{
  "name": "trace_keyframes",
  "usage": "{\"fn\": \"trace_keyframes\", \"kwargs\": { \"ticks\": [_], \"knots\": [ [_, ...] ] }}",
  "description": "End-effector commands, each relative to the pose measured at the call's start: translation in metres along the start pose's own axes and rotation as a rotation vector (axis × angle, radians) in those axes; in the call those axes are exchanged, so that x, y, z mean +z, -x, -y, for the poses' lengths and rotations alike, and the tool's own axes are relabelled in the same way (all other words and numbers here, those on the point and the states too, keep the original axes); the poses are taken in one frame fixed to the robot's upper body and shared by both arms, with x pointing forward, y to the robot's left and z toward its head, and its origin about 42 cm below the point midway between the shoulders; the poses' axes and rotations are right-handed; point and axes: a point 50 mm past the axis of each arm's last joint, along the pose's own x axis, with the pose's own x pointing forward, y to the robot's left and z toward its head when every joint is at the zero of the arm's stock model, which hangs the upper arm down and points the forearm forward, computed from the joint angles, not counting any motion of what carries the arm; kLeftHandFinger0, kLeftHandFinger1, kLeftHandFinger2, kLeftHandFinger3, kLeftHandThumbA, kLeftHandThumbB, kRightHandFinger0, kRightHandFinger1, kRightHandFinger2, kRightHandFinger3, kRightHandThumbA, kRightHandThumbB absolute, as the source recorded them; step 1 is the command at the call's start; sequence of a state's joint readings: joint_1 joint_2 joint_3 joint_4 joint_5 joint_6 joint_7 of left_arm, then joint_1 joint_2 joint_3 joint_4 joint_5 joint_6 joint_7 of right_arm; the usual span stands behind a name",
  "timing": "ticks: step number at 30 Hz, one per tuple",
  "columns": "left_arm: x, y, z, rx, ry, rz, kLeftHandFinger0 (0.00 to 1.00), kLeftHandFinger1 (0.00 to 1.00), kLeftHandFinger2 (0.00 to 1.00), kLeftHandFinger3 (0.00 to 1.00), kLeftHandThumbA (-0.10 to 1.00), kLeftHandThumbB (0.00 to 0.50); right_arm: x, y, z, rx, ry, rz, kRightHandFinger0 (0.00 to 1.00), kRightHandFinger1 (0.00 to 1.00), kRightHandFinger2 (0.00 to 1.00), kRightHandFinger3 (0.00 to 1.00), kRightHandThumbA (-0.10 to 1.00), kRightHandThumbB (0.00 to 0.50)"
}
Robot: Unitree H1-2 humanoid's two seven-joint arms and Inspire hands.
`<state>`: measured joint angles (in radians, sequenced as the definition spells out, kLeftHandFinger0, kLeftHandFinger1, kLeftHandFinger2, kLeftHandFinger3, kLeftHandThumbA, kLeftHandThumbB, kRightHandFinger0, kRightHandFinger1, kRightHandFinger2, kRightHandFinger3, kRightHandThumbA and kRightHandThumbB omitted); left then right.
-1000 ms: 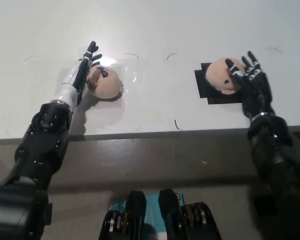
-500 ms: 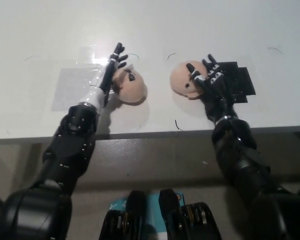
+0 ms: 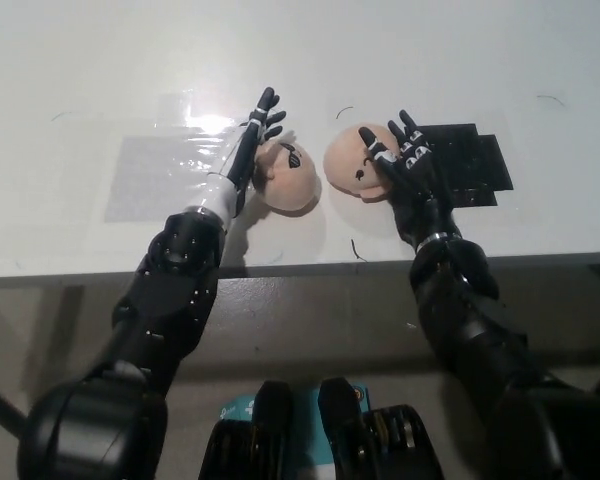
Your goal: Use both hands to push two dumpling toys together to the middle
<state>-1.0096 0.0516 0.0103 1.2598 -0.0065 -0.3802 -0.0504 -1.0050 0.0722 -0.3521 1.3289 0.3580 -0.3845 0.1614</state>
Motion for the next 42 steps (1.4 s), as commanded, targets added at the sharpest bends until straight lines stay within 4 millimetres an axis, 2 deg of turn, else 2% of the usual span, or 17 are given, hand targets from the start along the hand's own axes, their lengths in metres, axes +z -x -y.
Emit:
{"fn": "trace_keyframes", "kwargs": {
  "ticks": [1,4,7,13,14,17,20,23,25,26,27,28,34,36,37,39,42],
  "knots": [
    [0.045,-0.023,0.009,0.005,-0.029,0.095,1.00,1.00,1.00,1.00,1.00,0.418,0.020,-0.015,-0.036,0.068,-0.021,0.058,1.00,1.00,1.00,1.00,0.93,0.169],
    [0.048,-0.024,0.012,-0.006,-0.011,0.100,1.00,1.00,1.00,1.00,1.00,0.390,0.018,-0.015,-0.042,0.074,-0.049,0.054,1.00,1.00,1.00,1.00,0.95,0.132],
    [0.050,-0.026,0.015,-0.017,0.003,0.101,1.00,1.00,1.00,1.00,1.00,0.388,0.015,-0.014,-0.047,0.091,-0.059,0.048,1.00,1.00,1.00,1.00,1.00,0.141],
    [0.049,-0.026,0.019,-0.021,-0.011,0.091,1.00,1.00,1.00,1.00,1.00,0.394,0.007,-0.011,-0.053,0.099,-0.056,0.036,1.00,1.00,1.00,1.00,1.00,0.163],
    [0.046,-0.025,0.018,-0.020,-0.018,0.082,1.00,1.00,1.00,1.00,1.00,0.407,0.007,-0.011,-0.051,0.103,-0.052,0.032,1.00,1.00,1.00,1.00,1.00,0.166],
    [0.042,-0.023,0.012,-0.012,-0.026,0.079,1.00,1.00,1.00,1.00,1.00,0.403,0.010,-0.012,-0.045,0.100,-0.020,0.040,1.00,1.00,1.00,1.00,1.00,0.153],
    [0.041,-0.021,0.002,0.000,-0.062,0.081,1.00,1.00,1.00,1.00,1.00,0.364,0.020,-0.014,-0.036,0.078,0.076,0.077,1.00,1.00,1.00,1.00,1.00,0.143],
    [0.037,-0.019,-0.012,0.003,-0.093,0.070,1.00,1.00,1.00,1.00,1.00,0.372,0.031,-0.016,-0.026,0.103,0.208,0.116,1.00,1.00,1.00,1.00,1.00,0.152],
    [0.037,-0.017,-0.022,0.005,-0.128,0.081,1.00,1.00,1.00,1.00,1.00,0.388,0.039,-0.017,-0.021,0.092,0.289,0.143,1.00,1.00,1.00,1.00,1.00,0.176],
    [0.037,-0.017,-0.031,0.010,-0.161,0.081,1.00,1.00,1.00,1.00,1.00,0.400,0.048,-0.019,-0.015,0.091,0.336,0.158,1.00,1.00,1.00,1.00,1.00,0.215],
    [0.038,-0.016,-0.034,0.014,-0.169,0.083,1.00,1.00,1.00,1.00,1.00,0.400,0.051,-0.020,-0.013,0.094,0.359,0.160,1.00,1.00,1.00,1.00,1.00,0.218],
    [0.037,-0.015,-0.040,0.020,-0.187,0.074,1.00,1.00,1.00,1.00,1.00,0.415,0.056,-0.020,-0.010,0.097,0.414,0.178,1.00,1.00,1.00,1.00,1.00,0.197],
    [0.031,-0.007,-0.074,0.037,-0.226,0.062,1.00,1.00,1.00,1.00,1.00,0.421,0.073,-0.020,0.004,0.128,0.433,0.218,1.00,1.00,1.00,1.00,1.00,0.192],
    [0.029,-0.005,-0.078,0.039,-0.224,0.054,1.00,1.00,1.00,1.00,1.00,0.422,0.074,-0.019,0.007,0.126,0.426,0.217,1.00,1.00,1.00,1.00,1.00,0.202],
    [0.030,-0.005,-0.081,0.038,-0.221,0.057,1.00,1.00,1.00,1.00,1.00,0.404,0.075,-0.018,0.010,0.123,0.419,0.213,1.00,1.00,1.00,1.00,1.00,0.204],
    [0.029,-0.003,-0.085,0.042,-0.221,0.054,1.00,1.00,1.00,1.00,1.00,0.374,0.073,-0.016,0.014,0.118,0.401,0.206,1.00,1.00,1.00,1.00,1.00,0.165],
    [0.028,-0.001,-0.089,0.040,-0.228,0.050,1.00,1.00,1.00,1.00,1.00,0.373,0.070,-0.014,0.017,0.118,0.389,0.202,1.00,1.00,1.00,1.00,1.00,0.159]
  ]
}}
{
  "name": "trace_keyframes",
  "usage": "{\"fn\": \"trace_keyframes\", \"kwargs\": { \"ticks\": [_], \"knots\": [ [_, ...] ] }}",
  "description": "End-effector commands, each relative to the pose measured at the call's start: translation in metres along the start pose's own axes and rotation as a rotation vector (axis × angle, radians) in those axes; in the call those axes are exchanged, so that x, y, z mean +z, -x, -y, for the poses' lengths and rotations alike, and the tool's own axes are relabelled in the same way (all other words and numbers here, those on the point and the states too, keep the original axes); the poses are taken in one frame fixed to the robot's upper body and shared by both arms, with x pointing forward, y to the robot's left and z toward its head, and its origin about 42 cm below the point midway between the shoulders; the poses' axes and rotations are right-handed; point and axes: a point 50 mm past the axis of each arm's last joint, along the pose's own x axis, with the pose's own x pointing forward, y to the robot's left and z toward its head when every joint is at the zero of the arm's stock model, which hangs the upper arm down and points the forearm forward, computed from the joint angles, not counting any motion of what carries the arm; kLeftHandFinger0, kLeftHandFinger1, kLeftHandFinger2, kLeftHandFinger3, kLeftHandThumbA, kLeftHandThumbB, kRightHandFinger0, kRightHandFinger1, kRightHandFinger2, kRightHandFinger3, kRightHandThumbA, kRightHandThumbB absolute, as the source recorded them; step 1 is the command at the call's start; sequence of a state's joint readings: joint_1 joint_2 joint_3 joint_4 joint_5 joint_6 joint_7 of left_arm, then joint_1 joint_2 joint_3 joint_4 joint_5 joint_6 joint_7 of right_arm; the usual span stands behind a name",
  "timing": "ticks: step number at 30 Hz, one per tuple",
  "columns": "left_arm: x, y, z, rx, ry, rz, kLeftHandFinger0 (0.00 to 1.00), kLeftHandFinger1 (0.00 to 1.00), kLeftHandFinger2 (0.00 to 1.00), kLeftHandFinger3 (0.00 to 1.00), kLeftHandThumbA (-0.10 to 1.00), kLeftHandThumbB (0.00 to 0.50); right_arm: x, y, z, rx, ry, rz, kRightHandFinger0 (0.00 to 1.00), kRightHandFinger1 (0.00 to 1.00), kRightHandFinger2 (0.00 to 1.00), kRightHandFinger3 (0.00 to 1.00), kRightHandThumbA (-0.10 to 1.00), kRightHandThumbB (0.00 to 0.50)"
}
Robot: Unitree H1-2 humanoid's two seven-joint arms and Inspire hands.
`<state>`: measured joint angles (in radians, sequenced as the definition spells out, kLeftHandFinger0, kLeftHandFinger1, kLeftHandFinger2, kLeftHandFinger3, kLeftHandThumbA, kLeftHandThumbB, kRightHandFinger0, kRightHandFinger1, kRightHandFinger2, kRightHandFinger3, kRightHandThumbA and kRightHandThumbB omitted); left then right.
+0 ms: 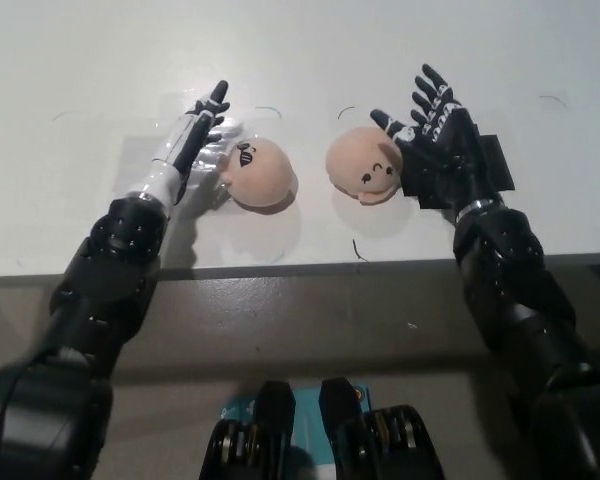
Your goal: Use both hands to push two dumpling toys together to the middle
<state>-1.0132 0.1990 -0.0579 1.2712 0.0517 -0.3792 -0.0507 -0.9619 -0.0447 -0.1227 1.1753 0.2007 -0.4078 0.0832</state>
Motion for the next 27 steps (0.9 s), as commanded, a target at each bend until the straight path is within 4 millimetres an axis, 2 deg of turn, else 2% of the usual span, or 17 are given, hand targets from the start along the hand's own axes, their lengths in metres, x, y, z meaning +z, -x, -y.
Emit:
{"fn": "trace_keyframes", "kwargs": {
  "ticks": [1,4,7,8,10,13,14,15,17,18,19,21,22,23,24,25,27],
  "knots": [
    [0.023,-0.008,-0.018,-0.002,-0.029,0.079,1.00,1.00,1.00,1.00,1.00,0.366,0.019,-0.007,-0.003,0.029,-0.010,0.085,1.00,1.00,1.00,1.00,1.00,0.169],
    [0.022,-0.007,-0.018,-0.005,-0.036,0.077,1.00,1.00,1.00,1.00,1.00,0.345,0.016,-0.004,-0.001,0.024,-0.016,0.084,1.00,1.00,1.00,1.00,1.00,0.189],
    [0.023,-0.005,-0.021,-0.008,-0.050,0.099,1.00,1.00,1.00,1.00,1.00,0.390,0.018,0.000,0.003,0.018,0.008,0.123,1.00,1.00,1.00,1.00,1.00,0.228],
    [0.025,-0.005,-0.022,-0.011,-0.056,0.107,1.00,1.00,1.00,1.00,1.00,0.408,0.020,0.002,0.005,0.021,0.012,0.141,1.00,1.00,1.00,1.00,1.00,0.289],
    [0.032,-0.002,-0.026,-0.025,-0.062,0.149,1.00,1.00,1.00,1.00,1.00,0.439,0.031,0.009,0.012,0.037,0.030,0.202,1.00,1.00,1.00,1.00,1.00,0.215],
    [0.049,0.012,-0.031,-0.034,-0.055,0.264,1.00,1.00,1.00,1.00,1.00,0.453,0.053,0.023,0.018,0.057,0.042,0.300,1.00,1.00,1.00,1.00,1.00,0.205],
    [0.057,0.022,-0.034,-0.044,-0.066,0.336,1.00,1.00,1.00,1.00,1.00,0.398,0.062,0.032,0.021,0.067,0.041,0.351,1.00,1.00,1.00,1.00,1.00,0.237],
    [0.066,0.031,-0.036,-0.044,-0.080,0.384,1.00,1.00,1.00,1.00,1.00,0.369,0.071,0.039,0.023,0.069,0.039,0.374,1.00,1.00,1.00,1.00,1.00,0.290],
    [0.079,0.049,-0.039,-0.038,-0.072,0.435,1.00,1.00,1.00,1.00,1.00,0.349,0.088,0.053,0.026,0.076,0.056,0.427,1.00,1.00,1.00,1.00,1.00,0.289],
    [0.086,0.064,-0.042,-0.027,-0.083,0.480,1.00,1.00,1.00,1.00,1.00,0.335,0.102,0.066,0.027,0.076,0.060,0.476,1.00,1.00,1.00,1.00,1.00,0.283],
    [0.090,0.078,-0.044,-0.027,-0.081,0.505,1.00,1.00,1.00,1.00,1.00,0.353,0.114,0.080,0.029,0.073,0.076,0.524,1.00,1.00,1.00,1.00,1.00,0.269],
    [0.092,0.095,-0.045,-0.030,-0.085,0.562,1.00,1.00,1.00,1.00,1.00,0.337,0.127,0.100,0.031,0.059,0.106,0.573,1.00,1.00,1.00,1.00,1.00,0.235],
    [0.096,0.112,-0.047,-0.032,-0.075,0.608,1.00,1.00,1.00,1.00,1.00,0.350,0.138,0.117,0.033,0.057,0.111,0.611,1.00,1.00,1.00,1.00,1.00,0.223],
    [0.096,0.116,-0.047,-0.035,-0.072,0.611,1.00,1.00,1.00,1.00,1.00,0.354,0.140,0.121,0.033,0.056,0.112,0.616,1.00,1.00,1.00,1.00,1.00,0.222],
    [0.099,0.129,-0.047,-0.036,-0.053,0.631,1.00,1.00,1.00,1.00,1.00,0.359,0.147,0.134,0.034,0.068,0.121,0.648,1.00,1.00,1.00,1.00,1.00,0.210],
    [0.100,0.140,-0.048,-0.036,-0.038,0.649,1.00,1.00,1.00,1.00,1.00,0.360,0.152,0.144,0.035,0.077,0.132,0.673,1.00,1.00,1.00,1.00,1.00,0.210],
    [0.105,0.163,-0.050,-0.020,-0.033,0.671,1.00,1.00,1.00,1.00,1.00,0.382,0.163,0.164,0.035,0.088,0.139,0.712,1.00,1.00,1.00,1.00,1.00,0.250]
  ]
}}
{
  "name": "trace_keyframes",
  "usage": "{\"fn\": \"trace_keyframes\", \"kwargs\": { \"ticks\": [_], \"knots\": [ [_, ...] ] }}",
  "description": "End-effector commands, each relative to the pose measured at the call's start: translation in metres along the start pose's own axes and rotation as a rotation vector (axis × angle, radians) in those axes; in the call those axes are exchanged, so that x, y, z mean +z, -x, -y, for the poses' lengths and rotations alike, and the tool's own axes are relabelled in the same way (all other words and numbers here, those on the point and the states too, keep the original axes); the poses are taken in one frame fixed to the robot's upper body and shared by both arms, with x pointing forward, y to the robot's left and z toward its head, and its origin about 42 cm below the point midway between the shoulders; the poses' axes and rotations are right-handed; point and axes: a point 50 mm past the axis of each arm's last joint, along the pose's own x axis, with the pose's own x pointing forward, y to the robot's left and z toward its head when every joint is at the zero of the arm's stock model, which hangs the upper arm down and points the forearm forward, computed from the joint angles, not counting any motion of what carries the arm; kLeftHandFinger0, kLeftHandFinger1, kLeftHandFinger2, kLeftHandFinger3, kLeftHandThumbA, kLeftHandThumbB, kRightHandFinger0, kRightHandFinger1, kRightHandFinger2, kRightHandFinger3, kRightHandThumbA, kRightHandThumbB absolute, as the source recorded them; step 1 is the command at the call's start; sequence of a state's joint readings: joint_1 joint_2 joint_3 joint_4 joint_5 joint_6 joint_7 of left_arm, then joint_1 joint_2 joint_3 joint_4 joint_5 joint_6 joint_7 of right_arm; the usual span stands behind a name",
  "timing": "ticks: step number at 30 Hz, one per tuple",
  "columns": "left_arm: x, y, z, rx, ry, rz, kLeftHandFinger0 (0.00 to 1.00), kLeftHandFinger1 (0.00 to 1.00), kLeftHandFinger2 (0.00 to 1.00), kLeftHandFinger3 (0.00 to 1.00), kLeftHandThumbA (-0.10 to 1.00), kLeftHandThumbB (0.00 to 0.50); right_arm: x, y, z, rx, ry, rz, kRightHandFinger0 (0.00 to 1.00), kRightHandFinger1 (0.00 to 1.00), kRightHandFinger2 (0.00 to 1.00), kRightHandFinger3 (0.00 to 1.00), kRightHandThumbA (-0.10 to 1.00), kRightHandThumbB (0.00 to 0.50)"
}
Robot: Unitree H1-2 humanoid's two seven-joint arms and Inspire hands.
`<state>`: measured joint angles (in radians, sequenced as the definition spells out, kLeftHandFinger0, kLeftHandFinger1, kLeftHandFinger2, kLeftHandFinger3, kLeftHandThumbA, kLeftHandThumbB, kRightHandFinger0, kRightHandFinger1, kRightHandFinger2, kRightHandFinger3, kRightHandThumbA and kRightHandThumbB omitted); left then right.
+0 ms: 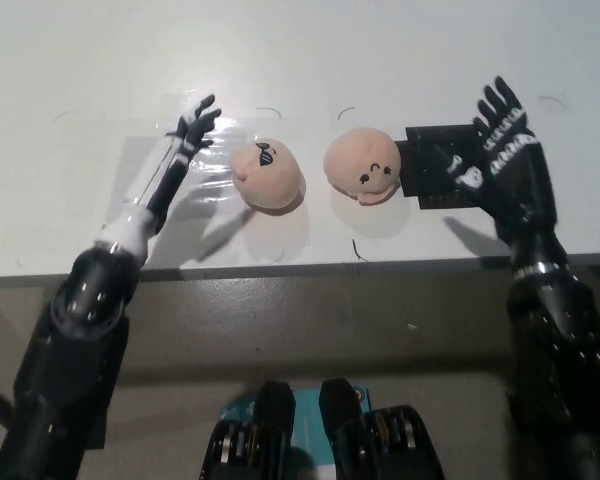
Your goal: Use both hands to push two dumpling toys together to the middle
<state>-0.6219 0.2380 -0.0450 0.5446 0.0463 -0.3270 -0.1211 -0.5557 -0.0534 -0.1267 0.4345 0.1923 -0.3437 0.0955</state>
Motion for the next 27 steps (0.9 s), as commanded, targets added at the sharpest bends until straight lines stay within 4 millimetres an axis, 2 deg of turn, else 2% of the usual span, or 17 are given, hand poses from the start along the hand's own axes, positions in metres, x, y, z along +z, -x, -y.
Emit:
{"fn": "trace_keyframes", "kwargs": {
  "ticks": [1,2,3,4,5,6,8,9,10,12,14,15,18,19,23,24,27],
  "knots": [
    [0.130,0.066,-0.049,0.009,0.004,0.415,1.00,1.00,1.00,1.00,1.00,0.383,0.162,0.041,0.004,0.137,0.096,0.431,1.00,1.00,1.00,1.00,1.00,0.260],
    [0.133,0.075,-0.049,0.010,0.013,0.417,1.00,1.00,1.00,1.00,1.00,0.393,0.164,0.049,0.004,0.146,0.098,0.435,1.00,1.00,1.00,1.00,1.00,0.240],
    [0.139,0.095,-0.049,0.009,0.037,0.427,1.00,1.00,1.00,1.00,1.00,0.392,0.166,0.065,0.004,0.171,0.100,0.441,1.00,1.00,1.00,1.00,1.00,0.213],
    [0.140,0.097,-0.049,0.007,0.039,0.425,1.00,1.00,1.00,1.00,1.00,0.392,0.166,0.067,0.004,0.172,0.099,0.440,1.00,1.00,1.00,1.00,1.00,0.211],
    [0.143,0.119,-0.049,0.017,0.050,0.433,1.00,1.00,1.00,1.00,1.00,0.396,0.165,0.084,0.004,0.168,0.101,0.440,1.00,1.00,1.00,1.00,1.00,0.224],
    [0.144,0.126,-0.049,0.020,0.054,0.434,1.00,1.00,1.00,1.00,1.00,0.394,0.165,0.088,0.005,0.167,0.102,0.438,1.00,1.00,1.00,1.00,1.00,0.221],
    [0.144,0.151,-0.048,0.036,0.075,0.430,1.00,1.00,1.00,1.00,1.00,0.388,0.160,0.108,0.007,0.168,0.097,0.425,1.00,1.00,1.00,1.00,1.00,0.234],
    [0.143,0.156,-0.048,0.038,0.080,0.429,1.00,1.00,1.00,1.00,1.00,0.387,0.159,0.112,0.007,0.168,0.094,0.419,1.00,1.00,1.00,1.00,1.00,0.247],
    [0.138,0.173,-0.048,0.055,0.077,0.430,1.00,1.00,1.00,1.00,1.00,0.376,0.155,0.127,0.007,0.173,0.098,0.393,1.00,1.00,1.00,1.00,1.00,0.248],
    [0.136,0.189,-0.045,0.077,0.064,0.416,1.00,1.00,1.00,1.00,1.00,0.388,0.150,0.141,0.008,0.176,0.104,0.360,1.00,1.00,1.00,1.00,1.00,0.227],
    [0.133,0.208,-0.040,0.088,0.063,0.381,1.00,1.00,1.00,1.00,1.00,0.394,0.142,0.155,0.011,0.180,0.134,0.320,1.00,1.00,1.00,1.00,1.00,0.229],
    [0.128,0.223,-0.036,0.086,0.054,0.348,1.00,1.00,1.00,1.00,1.00,0.396,0.131,0.165,0.014,0.188,0.136,0.276,1.00,1.00,1.00,1.00,1.00,0.224],
    [0.110,0.245,-0.031,0.089,0.093,0.288,1.00,1.00,1.00,1.00,1.00,0.366,0.111,0.185,0.017,0.187,0.092,0.148,1.00,1.00,1.00,1.00,1.00,0.237],
    [0.099,0.254,-0.029,0.089,0.089,0.246,1.00,1.00,1.00,1.00,1.00,0.363,0.101,0.192,0.015,0.181,0.053,0.124,1.00,1.00,1.00,1.00,1.00,0.201],
    [0.078,0.273,-0.022,0.083,0.095,0.157,1.00,1.00,1.00,1.00,1.00,0.364,0.078,0.204,0.010,0.158,0.009,0.046,1.00,1.00,1.00,1.00,1.00,0.200],
    [0.071,0.278,-0.020,0.083,0.100,0.130,1.00,1.00,1.00,1.00,1.00,0.355,0.069,0.209,0.009,0.149,-0.011,0.007,1.00,1.00,1.00,1.00,1.00,0.218],
    [0.043,0.292,-0.015,0.098,0.090,0.047,1.00,1.00,1.00,1.00,1.00,0.329,0.038,0.222,0.009,0.121,0.008,-0.093,1.00,1.00,1.00,1.00,1.00,0.167]
  ]
}}
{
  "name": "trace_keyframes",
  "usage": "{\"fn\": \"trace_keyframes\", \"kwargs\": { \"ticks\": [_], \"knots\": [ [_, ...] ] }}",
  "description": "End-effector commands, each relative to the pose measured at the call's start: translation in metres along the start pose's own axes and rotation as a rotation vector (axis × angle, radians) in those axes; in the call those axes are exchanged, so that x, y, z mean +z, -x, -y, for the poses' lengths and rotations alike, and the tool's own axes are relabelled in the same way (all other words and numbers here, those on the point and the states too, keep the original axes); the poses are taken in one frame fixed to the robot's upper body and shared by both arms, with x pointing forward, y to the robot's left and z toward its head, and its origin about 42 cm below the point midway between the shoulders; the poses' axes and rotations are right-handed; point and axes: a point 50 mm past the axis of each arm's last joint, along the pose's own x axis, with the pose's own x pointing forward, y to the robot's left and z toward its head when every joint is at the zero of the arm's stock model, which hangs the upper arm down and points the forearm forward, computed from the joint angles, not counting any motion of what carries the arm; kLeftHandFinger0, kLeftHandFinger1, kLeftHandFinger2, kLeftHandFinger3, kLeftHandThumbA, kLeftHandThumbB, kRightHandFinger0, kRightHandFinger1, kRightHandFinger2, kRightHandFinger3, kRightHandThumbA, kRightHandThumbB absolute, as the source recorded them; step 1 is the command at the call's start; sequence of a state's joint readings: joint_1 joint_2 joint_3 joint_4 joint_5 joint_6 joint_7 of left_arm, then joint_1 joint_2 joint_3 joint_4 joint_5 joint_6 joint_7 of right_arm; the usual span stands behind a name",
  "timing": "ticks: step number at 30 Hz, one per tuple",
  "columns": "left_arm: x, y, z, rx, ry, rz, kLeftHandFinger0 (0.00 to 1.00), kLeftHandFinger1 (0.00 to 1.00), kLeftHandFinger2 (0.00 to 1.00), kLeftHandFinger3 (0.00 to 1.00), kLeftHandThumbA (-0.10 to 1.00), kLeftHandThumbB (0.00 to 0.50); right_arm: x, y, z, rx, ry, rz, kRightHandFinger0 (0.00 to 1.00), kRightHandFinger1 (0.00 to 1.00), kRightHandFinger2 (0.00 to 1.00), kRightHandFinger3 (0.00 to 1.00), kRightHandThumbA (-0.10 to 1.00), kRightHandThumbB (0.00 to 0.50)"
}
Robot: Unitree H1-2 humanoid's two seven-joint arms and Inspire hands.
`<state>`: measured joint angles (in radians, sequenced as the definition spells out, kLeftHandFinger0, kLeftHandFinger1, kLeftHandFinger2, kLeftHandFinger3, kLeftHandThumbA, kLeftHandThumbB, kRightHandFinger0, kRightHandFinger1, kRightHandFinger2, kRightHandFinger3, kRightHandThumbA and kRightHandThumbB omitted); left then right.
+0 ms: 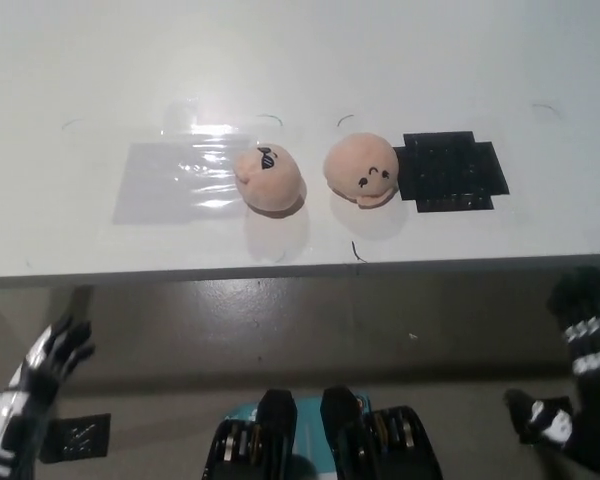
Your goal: Use both hands to push two dumpling toys together to the middle
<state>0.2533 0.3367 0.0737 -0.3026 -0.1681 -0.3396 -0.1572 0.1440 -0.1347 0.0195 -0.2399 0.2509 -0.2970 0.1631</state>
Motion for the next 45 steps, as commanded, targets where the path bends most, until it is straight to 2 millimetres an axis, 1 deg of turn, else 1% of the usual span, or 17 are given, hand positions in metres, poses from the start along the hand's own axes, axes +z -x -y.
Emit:
{"fn": "trace_keyframes", "kwargs": {
  "ticks": [1,2,3,4,5,8,9,10,12,14,16,18,21,24,28,37,45],
  "knots": [
    [-0.013,0.007,-0.005,-0.005,0.001,0.035,1.00,1.00,1.00,1.00,1.00,0.312,-0.024,0.002,-0.006,0.030,-0.027,-0.047,1.00,1.00,1.00,1.00,1.00,0.191],
    [-0.026,0.010,-0.005,-0.011,-0.017,-0.003,1.00,1.00,1.00,1.00,1.00,0.321,-0.041,0.006,-0.005,0.036,0.002,-0.111,1.00,1.00,1.00,1.00,1.00,0.212],
    [-0.028,0.011,-0.005,-0.011,-0.020,-0.009,1.00,1.00,1.00,1.00,1.00,0.324,-0.043,0.006,-0.005,0.037,0.007,-0.120,1.00,1.00,1.00,1.00,1.00,0.218],
    [-0.043,0.013,-0.005,-0.008,-0.047,-0.063,1.00,1.00,1.00,1.00,1.00,0.301,-0.062,0.010,-0.004,0.043,0.025,-0.164,1.00,1.00,1.00,1.00,1.00,0.197],
    [-0.048,0.014,-0.005,-0.007,-0.057,-0.082,1.00,1.00,1.00,1.00,1.00,0.298,-0.069,0.011,-0.004,0.040,0.024,-0.180,1.00,1.00,1.00,1.00,1.00,0.196],
    [-0.072,0.016,-0.004,-0.004,-0.065,-0.160,1.00,1.00,1.00,1.00,1.00,0.254,-0.097,0.018,-0.002,0.020,-0.027,-0.254,1.00,1.00,1.00,1.00,1.00,0.223],
    [-0.079,0.016,-0.004,-0.004,-0.061,-0.182,1.00,1.00,1.00,1.00,1.00,0.253,-0.104,0.019,-0.001,0.015,-0.036,-0.266,1.00,1.00,1.00,1.00,0.99,0.223],
    [-0.091,0.017,-0.005,0.002,-0.055,-0.222,1.00,1.00,1.00,1.00,1.00,0.295,-0.114,0.023,0.002,-0.007,-0.052,-0.304,1.00,1.00,1.00,1.00,1.00,0.206],
    [-0.103,0.010,-0.004,0.005,-0.049,-0.248,1.00,1.00,1.00,1.00,1.00,0.302,-0.120,0.020,0.006,-0.035,-0.095,-0.318,1.00,1.00,1.00,1.00,1.00,0.197],
    [-0.119,0.002,-0.006,0.022,-0.052,-0.287,1.00,1.00,1.00,1.00,1.00,0.280,-0.123,0.015,0.010,-0.073,-0.094,-0.324,1.00,1.00,1.00,1.00,1.00,0.182],
    [-0.129,0.004,-0.006,0.029,-0.046,-0.321,1.00,1.00,1.00,1.00,1.00,0.263,-0.129,0.017,0.011,-0.104,-0.073,-0.332,1.00,1.00,1.00,1.00,1.00,0.240],
    [-0.136,0.003,-0.005,0.038,-0.025,-0.342,1.00,1.00,1.00,1.00,1.00,0.245,-0.133,0.019,0.015,-0.119,-0.074,-0.329,1.00,1.00,1.00,1.00,1.00,0.252],
    [-0.141,0.005,-0.003,0.032,-0.031,-0.364,1.00,1.00,1.00,1.00,1.00,0.270,-0.139,0.025,0.022,-0.163,-0.136,-0.339,1.00,1.00,1.00,1.00,1.00,0.212],
    [-0.143,0.007,-0.004,0.029,-0.036,-0.374,1.00,1.00,1.00,1.00,1.00,0.257,-0.142,0.028,0.027,-0.205,-0.170,-0.343,1.00,1.00,1.00,1.00,0.96,0.177],
    [-0.143,0.003,-0.005,0.041,-0.023,-0.364,1.00,1.00,1.00,1.00,1.00,0.222,-0.146,0.023,0.031,-0.213,-0.200,-0.345,1.00,1.00,1.00,1.00,0.92,0.188],
    [-0.145,0.001,-0.006,0.056,0.034,-0.360,1.00,1.00,1.00,1.00,1.00,0.268,-0.145,0.022,0.032,-0.216,-0.204,-0.342,1.00,1.00,1.00,1.00,0.93,0.172],
    [-0.145,-0.001,-0.008,0.054,0.046,-0.354,1.00,1.00,1.00,1.00,1.00,0.261,-0.146,0.021,0.031,-0.220,-0.208,-0.338,1.00,1.00,1.00,1.00,0.89,0.178]
  ]
}}
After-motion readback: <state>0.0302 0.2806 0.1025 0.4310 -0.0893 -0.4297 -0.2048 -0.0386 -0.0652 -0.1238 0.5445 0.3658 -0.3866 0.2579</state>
